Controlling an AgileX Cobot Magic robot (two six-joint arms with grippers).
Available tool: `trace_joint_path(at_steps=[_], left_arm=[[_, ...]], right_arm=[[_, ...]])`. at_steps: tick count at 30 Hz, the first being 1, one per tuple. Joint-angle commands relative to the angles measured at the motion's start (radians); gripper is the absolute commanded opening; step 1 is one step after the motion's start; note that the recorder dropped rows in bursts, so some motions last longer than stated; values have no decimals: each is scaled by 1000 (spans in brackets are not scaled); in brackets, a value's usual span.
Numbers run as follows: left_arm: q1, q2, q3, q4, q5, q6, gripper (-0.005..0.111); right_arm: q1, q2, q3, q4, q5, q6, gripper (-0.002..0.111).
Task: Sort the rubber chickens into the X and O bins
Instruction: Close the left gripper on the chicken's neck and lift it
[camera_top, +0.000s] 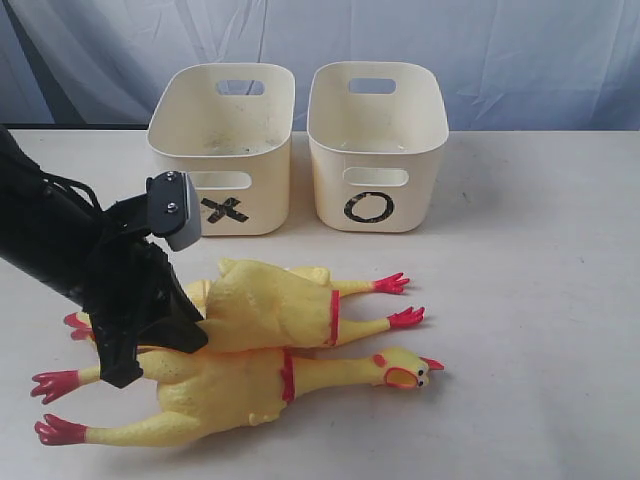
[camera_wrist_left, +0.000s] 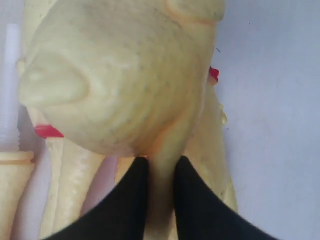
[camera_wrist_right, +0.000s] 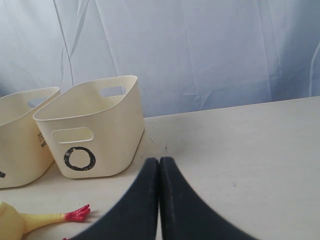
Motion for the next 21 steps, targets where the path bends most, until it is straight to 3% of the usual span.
trace_joint_path(at_steps=[1, 21], left_arm=[[-5, 0, -4, -8, 2, -7, 0], [-5, -89, -63, -5, 55, -13, 0]], right_arm=[[4, -6, 8, -1, -12, -3, 0], [4, -6, 8, -1, -12, -3, 0]])
